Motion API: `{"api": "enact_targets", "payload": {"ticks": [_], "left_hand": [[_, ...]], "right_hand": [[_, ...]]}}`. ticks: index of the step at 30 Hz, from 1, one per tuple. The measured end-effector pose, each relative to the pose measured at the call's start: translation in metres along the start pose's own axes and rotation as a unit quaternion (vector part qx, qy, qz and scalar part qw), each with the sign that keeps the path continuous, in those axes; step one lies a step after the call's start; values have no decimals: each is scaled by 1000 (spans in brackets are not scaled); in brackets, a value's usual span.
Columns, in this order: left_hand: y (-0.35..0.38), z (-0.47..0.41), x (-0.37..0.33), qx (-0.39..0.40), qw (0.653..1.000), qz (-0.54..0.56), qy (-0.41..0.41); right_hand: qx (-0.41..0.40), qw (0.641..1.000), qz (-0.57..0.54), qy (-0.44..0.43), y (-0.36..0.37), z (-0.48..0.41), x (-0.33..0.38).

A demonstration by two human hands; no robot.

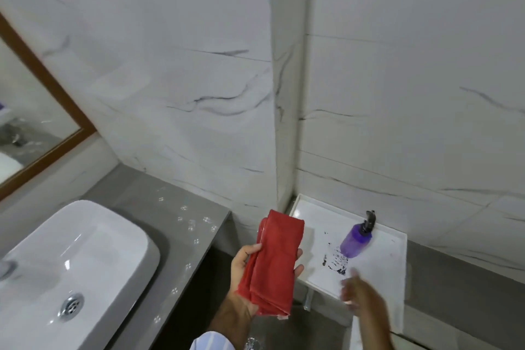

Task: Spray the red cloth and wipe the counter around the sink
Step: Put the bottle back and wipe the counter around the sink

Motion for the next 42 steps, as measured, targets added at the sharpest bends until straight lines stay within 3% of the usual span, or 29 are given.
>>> {"api": "enact_targets", "payload": {"ticks": [2,6,10,14,16,19,24,27,30,33,35,39,40,42], "left_hand": [[5,11,-11,35,999,-13,-8],[-17,35,-63,41,997,-54,-24],[-45,64,-135,18,986,-139,-85],[-88,90,-252,-106,937,-323,-78],[-100,103,-312,-147,880,-449,-45],[-101,115,-388,-167,745,-645,-24],[-113,98,-482,-213,561,-800,-22],[-137,70,-520,-243,448,-859,-46],[-162,48,-549,-300,392,-868,-42],[-185,32,-561,-315,353,-881,-2],[-199,23,-558,-300,346,-889,18],[-244,14,-527,-245,385,-875,-161],[-244,17,-524,-254,381,-872,-172],[-235,33,-528,-320,387,-861,-83]], "right_hand": [[129,990,-3,50,66,5,-7],[285,955,-80,17,178,14,49],[318,947,20,-32,257,-8,95],[351,925,135,-56,345,-42,109],[368,904,202,-76,386,-58,119],[354,856,358,-121,438,-85,129],[290,759,536,-228,519,-117,139],[254,669,630,-303,569,-140,134],[214,558,700,-390,611,-160,123],[181,452,743,-459,638,-181,108],[173,409,766,-464,643,-200,93],[201,375,788,-446,625,-235,46],[216,377,789,-434,616,-239,35],[238,399,783,-414,604,-241,27]]}}
Point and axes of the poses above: each hand's wrist, its own z-axis away from the middle knuckle, its own y-axis out of the palm, x = y × z, the point moved 6 cm from there along -z, towards the middle knuckle, and after that the axes turned 12 degrees about x, right-handed, at the moved point
